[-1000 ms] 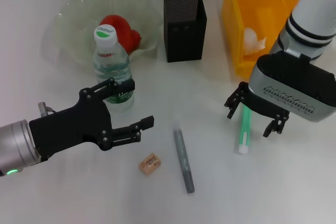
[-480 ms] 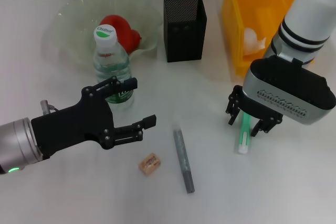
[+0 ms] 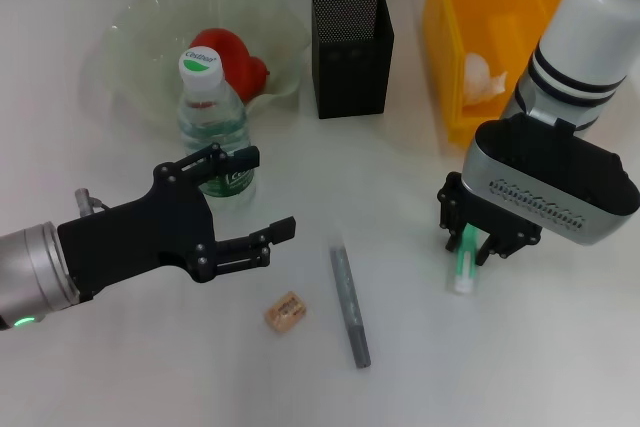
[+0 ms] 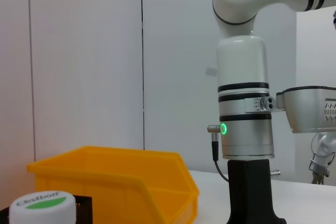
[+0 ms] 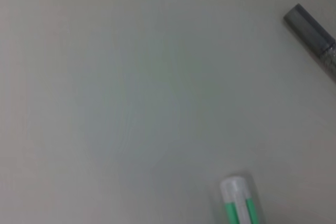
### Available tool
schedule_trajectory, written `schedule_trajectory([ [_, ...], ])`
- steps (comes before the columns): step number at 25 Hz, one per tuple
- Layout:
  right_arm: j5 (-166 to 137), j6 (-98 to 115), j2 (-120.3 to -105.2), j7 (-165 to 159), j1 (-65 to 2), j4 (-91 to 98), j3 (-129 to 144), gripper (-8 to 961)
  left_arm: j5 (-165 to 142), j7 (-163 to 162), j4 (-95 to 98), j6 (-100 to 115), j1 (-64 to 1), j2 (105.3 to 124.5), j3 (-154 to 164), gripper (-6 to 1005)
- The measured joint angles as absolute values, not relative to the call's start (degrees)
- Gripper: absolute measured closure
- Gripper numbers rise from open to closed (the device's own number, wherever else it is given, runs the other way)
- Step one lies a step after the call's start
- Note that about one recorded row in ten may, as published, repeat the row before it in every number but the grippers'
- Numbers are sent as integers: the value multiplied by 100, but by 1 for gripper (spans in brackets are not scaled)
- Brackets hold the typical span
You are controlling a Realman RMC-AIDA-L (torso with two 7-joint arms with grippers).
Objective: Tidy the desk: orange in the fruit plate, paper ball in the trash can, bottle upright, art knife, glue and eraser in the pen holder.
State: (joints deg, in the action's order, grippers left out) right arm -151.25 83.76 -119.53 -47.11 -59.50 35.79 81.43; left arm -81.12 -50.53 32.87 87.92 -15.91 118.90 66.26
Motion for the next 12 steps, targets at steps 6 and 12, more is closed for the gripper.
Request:
schedule_trajectory([
  [6,-15046,8495,-11951,-4791,-5950,3696,8117,676,-8112,-5052,3287,8809,-1575,11882,6609,148],
  [12,-15016,8884,-11939,-5401,-5967,3999,7994,787,-8112,-5052,3299,8838,-1549,11882,6610,152],
])
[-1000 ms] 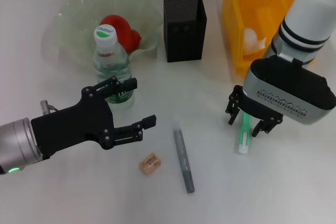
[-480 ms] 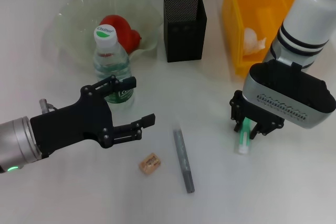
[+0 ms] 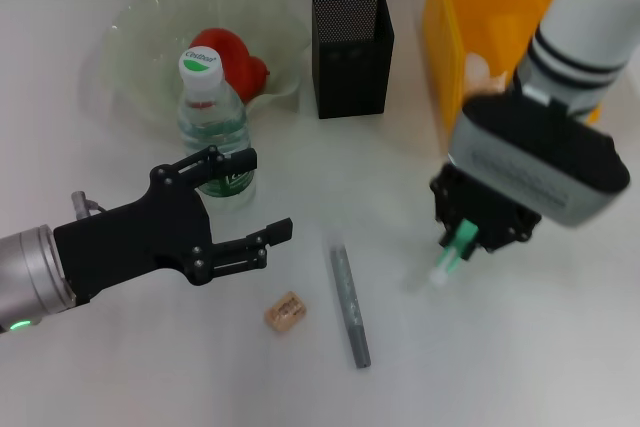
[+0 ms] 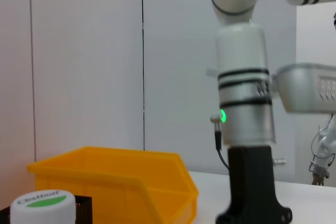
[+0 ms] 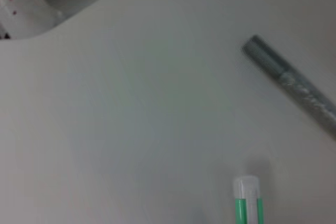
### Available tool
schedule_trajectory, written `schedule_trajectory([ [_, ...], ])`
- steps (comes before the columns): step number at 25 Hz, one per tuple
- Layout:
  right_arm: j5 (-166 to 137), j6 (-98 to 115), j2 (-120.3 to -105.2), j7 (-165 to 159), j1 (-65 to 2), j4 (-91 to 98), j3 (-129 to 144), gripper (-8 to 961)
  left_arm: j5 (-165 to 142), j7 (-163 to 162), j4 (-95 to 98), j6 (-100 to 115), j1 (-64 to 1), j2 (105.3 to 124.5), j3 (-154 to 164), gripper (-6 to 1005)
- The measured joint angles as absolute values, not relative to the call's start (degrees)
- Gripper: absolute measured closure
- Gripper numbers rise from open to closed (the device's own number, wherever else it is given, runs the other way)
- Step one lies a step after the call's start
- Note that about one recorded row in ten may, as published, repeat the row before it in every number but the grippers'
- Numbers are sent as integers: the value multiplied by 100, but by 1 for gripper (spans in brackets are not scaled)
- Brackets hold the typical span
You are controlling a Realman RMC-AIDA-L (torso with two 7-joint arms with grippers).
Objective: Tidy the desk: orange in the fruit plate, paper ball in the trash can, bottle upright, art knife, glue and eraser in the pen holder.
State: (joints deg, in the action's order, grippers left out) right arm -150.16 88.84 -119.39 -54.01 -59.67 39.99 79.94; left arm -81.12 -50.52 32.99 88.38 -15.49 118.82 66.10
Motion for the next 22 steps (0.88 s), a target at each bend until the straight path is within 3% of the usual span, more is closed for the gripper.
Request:
schedule_trajectory([
  [8,-14932,10184,-11910,-7202,-5920,5545,6088,787,-8112,-5046,3290,8900,-1533,11900,6591,159],
  [12,-14307,10370,-11907,-8385,-5586,6585,5130,786,-8047,-5037,3283,8952,-1509,11901,6584,158],
  [15,-13337,9951,-11912,-9383,-5021,7488,4796,786,-8027,-5010,3280,9016,-1490,11891,6586,158],
  [16,-12397,9382,-11918,-9881,-4512,7919,4808,786,-8024,-4942,3279,9149,-1469,11878,6567,158],
  [22,-9859,7991,-11925,-9911,-3574,7474,5033,787,-8023,-4894,3315,9632,-1258,11845,6215,157],
])
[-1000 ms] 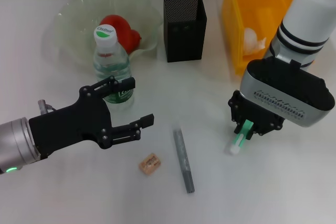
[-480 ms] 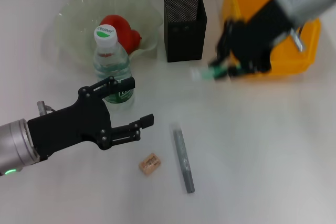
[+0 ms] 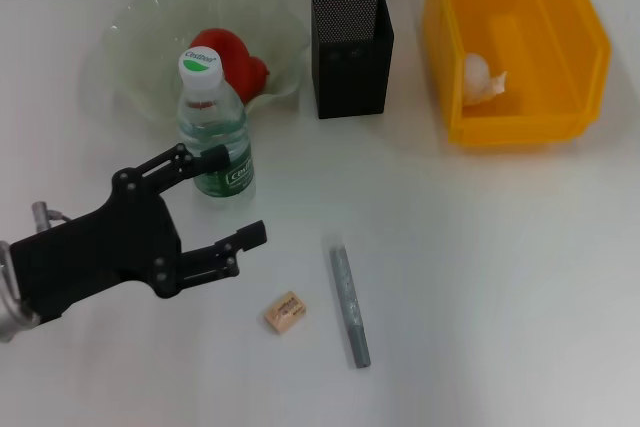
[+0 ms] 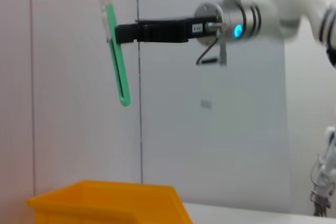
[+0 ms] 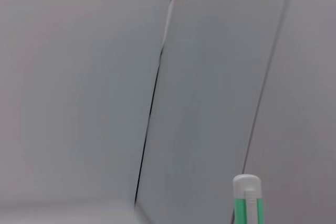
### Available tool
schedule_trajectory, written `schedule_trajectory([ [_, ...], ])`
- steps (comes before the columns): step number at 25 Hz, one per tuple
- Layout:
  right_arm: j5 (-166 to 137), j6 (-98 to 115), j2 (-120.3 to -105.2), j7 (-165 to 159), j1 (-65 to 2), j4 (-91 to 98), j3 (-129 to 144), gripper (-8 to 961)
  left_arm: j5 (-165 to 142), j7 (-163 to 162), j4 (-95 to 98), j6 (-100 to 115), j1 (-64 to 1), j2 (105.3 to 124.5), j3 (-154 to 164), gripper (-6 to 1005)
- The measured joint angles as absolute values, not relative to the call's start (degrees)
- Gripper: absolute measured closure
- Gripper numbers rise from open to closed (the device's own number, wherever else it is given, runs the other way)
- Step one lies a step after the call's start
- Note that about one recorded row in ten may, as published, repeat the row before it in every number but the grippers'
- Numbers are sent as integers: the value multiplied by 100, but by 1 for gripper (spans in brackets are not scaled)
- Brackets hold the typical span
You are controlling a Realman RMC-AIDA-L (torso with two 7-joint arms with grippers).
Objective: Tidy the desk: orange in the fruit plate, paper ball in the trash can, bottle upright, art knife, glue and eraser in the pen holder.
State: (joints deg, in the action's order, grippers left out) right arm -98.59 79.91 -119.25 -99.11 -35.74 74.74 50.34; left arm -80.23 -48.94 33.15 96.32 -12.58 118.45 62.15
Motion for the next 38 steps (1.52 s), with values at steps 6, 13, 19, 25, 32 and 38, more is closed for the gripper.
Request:
schedule_trajectory([
  [6,-7943,7480,-11906,-8466,-3731,4845,5143,786,-8100,-4886,3330,9868,-1125,11806,6116,156],
  [13,-7890,6501,-11911,-7299,-4458,2909,5177,786,-8272,-4886,3323,9807,-1078,11796,6108,156],
  [19,-7886,5825,-11937,-6789,-4808,2297,5327,786,-8328,-4886,3328,9840,-1042,11795,6112,155],
  [25,-7866,5634,-11953,-6511,-4781,2197,5287,787,-8332,-4821,3331,9852,-1008,11774,6113,155],
  [32,-7869,5583,-11953,-6355,-4731,2142,5327,775,-8332,-4815,3332,9835,-1008,11780,6151,154],
  [38,-7869,5536,-11940,-6291,-4645,2151,5326,673,-8362,-4813,3421,9925,-1001,11787,6176,153],
])
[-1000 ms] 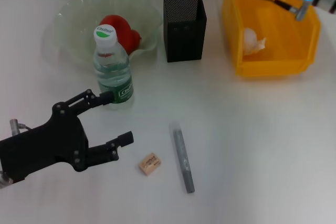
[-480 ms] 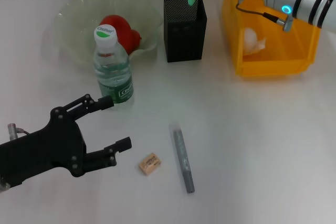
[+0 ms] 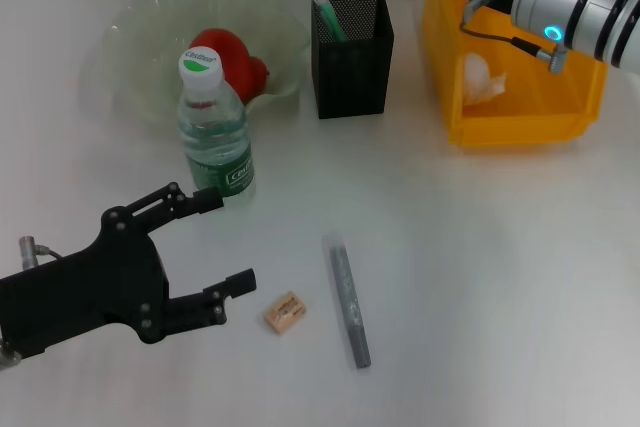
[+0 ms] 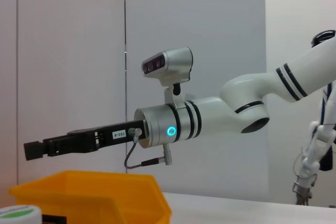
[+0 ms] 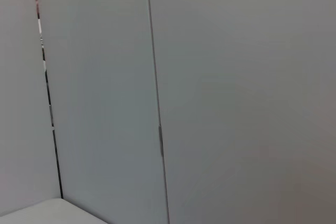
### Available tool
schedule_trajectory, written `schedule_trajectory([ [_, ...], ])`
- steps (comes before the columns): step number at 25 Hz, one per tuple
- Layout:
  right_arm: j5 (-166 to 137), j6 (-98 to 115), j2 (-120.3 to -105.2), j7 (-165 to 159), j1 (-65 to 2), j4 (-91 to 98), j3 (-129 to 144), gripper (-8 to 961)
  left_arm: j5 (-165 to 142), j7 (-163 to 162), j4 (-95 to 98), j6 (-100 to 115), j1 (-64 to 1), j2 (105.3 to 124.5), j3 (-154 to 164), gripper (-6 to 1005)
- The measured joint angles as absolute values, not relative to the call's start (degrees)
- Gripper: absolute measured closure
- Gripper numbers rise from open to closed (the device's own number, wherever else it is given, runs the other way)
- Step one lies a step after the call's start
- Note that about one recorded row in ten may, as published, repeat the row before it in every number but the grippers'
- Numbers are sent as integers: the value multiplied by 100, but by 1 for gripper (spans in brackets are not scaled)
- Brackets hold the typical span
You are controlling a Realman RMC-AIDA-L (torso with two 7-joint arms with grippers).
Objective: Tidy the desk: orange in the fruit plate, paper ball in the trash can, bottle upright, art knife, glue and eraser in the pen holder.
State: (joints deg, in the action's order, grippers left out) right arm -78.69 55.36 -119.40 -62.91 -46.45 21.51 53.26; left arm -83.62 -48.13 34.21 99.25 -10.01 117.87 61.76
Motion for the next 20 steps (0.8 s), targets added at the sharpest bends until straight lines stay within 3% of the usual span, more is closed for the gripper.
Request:
schedule_trajectory([
  [4,-7861,5885,-11942,-6361,-4424,2377,5309,568,-8509,-5122,3761,9953,-962,11833,6175,154],
  [9,-7993,6867,-11926,-7032,-3699,3280,5474,564,-8545,-6006,4906,9850,-627,11895,6365,157],
  [12,-8552,7543,-11917,-7320,-3073,3979,5710,562,-8919,-7629,7119,9039,12,11872,7207,158],
  [16,-9379,8153,-11963,-7459,-2149,4668,5769,417,-10370,-9634,9387,8278,317,11869,8035,158],
  [20,-9487,8611,-11948,-7142,-1487,4597,5592,306,-11850,-11533,10904,8376,95,11862,8909,159],
])
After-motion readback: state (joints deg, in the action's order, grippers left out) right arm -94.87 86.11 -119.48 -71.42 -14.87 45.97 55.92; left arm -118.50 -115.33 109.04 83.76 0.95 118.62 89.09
